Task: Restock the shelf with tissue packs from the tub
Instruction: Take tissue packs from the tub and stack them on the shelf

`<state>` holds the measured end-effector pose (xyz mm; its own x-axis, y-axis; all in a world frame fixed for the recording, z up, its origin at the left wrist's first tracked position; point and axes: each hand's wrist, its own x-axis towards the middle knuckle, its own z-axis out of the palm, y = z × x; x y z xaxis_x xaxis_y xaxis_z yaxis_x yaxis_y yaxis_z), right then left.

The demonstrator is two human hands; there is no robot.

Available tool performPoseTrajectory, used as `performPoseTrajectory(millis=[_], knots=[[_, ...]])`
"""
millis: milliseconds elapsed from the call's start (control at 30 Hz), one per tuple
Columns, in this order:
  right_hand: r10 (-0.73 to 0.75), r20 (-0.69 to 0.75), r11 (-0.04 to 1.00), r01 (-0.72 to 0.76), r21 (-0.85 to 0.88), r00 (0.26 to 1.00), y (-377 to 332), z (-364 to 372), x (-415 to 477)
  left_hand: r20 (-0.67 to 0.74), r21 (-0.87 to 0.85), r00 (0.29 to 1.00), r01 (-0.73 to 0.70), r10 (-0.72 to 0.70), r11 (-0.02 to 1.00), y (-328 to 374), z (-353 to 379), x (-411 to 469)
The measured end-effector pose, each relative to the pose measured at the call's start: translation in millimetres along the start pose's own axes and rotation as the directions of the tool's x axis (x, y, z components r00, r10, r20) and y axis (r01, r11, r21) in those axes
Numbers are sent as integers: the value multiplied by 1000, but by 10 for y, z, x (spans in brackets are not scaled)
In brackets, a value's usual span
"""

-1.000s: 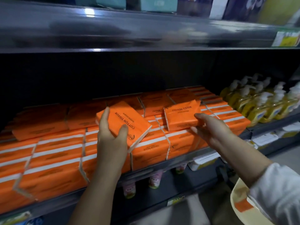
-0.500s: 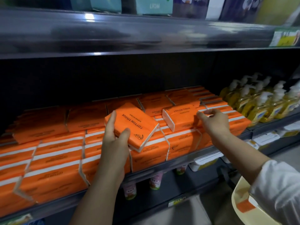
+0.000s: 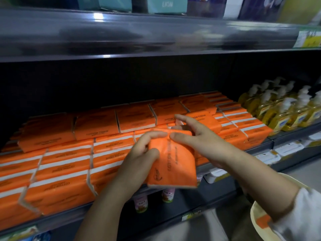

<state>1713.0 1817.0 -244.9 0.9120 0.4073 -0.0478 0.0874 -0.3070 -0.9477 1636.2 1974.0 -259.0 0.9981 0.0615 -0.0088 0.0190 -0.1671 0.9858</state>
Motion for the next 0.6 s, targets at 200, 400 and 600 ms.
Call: performPoseTrajectory(millis=[200, 400, 600], knots=[[79, 19, 988, -80, 135, 997, 13, -62, 13, -9, -37, 999, -31, 31, 999, -22, 3, 28], [245, -310, 929, -131, 346, 919, 94, 52, 251, -365, 61, 930, -34, 54, 998, -174, -89, 130], [307, -352, 903, -154, 401, 884, 154, 302, 344, -329, 64, 944, 1, 21, 998, -311, -34, 187]])
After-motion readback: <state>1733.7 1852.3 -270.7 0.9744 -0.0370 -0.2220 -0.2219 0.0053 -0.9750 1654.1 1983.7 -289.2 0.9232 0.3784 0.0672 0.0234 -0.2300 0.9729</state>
